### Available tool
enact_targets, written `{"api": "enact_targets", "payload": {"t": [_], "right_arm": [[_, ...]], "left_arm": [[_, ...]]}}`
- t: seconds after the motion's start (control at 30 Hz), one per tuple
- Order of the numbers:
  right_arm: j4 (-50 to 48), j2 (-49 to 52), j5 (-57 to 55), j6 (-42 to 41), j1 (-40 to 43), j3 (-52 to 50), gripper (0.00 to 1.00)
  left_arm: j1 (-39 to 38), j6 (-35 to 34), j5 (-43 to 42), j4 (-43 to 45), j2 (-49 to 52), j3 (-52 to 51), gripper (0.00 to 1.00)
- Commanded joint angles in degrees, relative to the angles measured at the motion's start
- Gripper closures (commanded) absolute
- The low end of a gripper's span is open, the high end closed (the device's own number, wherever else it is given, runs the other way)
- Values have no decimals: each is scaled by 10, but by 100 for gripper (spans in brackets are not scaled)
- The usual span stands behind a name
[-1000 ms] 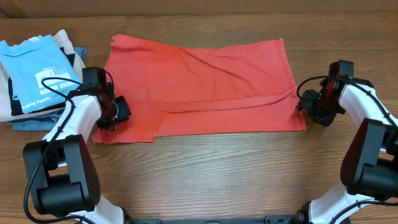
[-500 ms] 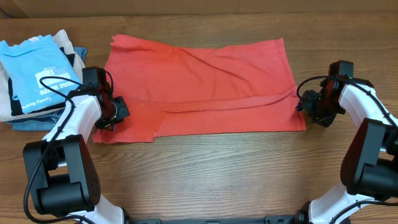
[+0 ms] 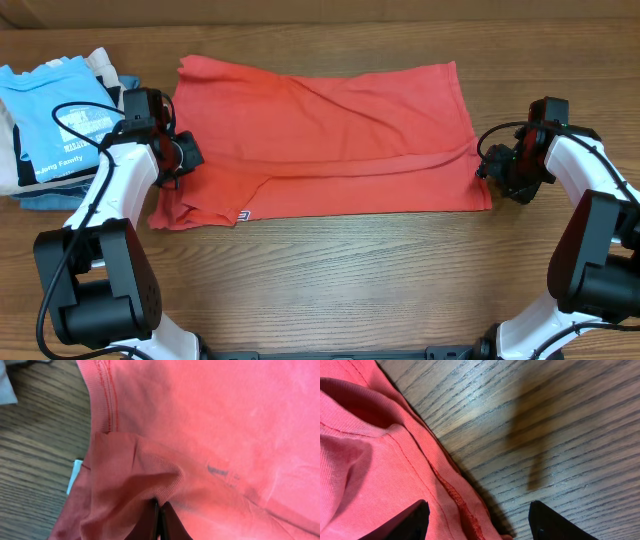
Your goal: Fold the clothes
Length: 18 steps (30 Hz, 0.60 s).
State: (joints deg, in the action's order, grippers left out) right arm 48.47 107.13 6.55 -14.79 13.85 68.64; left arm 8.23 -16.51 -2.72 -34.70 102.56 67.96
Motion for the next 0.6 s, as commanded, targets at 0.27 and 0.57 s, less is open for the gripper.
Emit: {"api": "enact_targets", "payload": {"t": [0.27,0.57], "right_arm": [[-1,-1,-4,-2,1,6,33],[1,-1,-4,-2,1,6,32]], "left_arm": [[1,2,36,-14,4,10,96],[1,-5,24,25,4,10,96]]}}
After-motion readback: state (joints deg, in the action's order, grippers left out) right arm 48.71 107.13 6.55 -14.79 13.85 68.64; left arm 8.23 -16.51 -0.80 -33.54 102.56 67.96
